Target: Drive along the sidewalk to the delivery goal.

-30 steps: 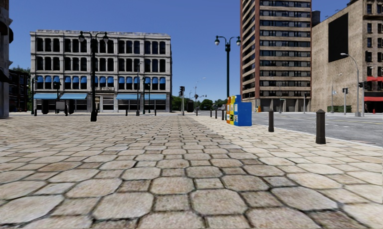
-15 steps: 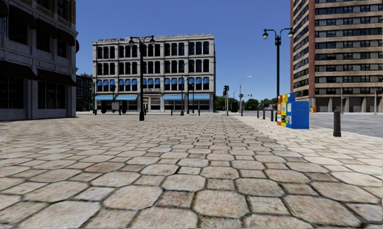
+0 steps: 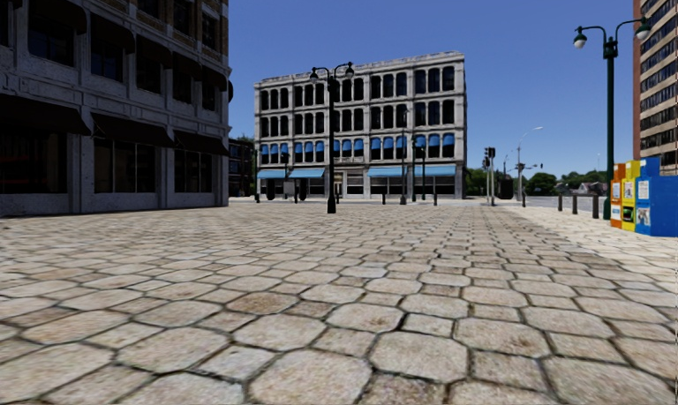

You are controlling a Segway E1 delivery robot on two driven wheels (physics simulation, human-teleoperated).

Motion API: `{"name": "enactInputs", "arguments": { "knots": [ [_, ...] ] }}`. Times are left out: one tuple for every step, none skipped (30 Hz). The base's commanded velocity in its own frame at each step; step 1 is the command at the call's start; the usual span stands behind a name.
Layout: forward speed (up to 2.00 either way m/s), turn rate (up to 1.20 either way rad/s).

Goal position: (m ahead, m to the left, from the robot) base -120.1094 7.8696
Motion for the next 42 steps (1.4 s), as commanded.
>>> {"name": "enactInputs", "arguments": {
  "knots": [
    [0.74, 0.57],
    [0.74, 0.57],
    [0.74, 0.57],
    [0.74, 0.57],
    [0.74, 0.57],
    [0.74, 0.57],
    [0.74, 0.57],
    [0.74, 0.57],
    [0.75, 0.57],
    [0.75, 0.57],
    [0.75, 0.57],
    [0.75, 0.57],
    [0.75, 0.57],
    [0.75, 0.57],
    [0.75, 0.57],
    [0.75, 0.57],
    [0.75, 0.57],
    [0.75, 0.57],
    [0.75, 0.57],
    [0.75, 0.57],
    [0.75, 0.57],
    [0.75, 0.57],
    [0.75, 0.57],
    [0.75, 0.57],
    [0.75, 0.57],
    [0.75, 0.57],
    [0.75, 0.57],
    [0.75, 0.57],
    [0.75, 0.57],
    [0.75, 0.57],
    [0.75, 0.57],
    [0.75, 0.57],
    [0.75, 0.57],
    [0.75, 0.57],
    [0.75, 0.57],
    [0.75, 0.57],
    [0.75, 0.57],
    [0.75, 0.57],
    [0.75, 0.57],
    [0.75, 0.57],
    [0.75, 0.57],
    [0.75, 0.57]
  ]
}}
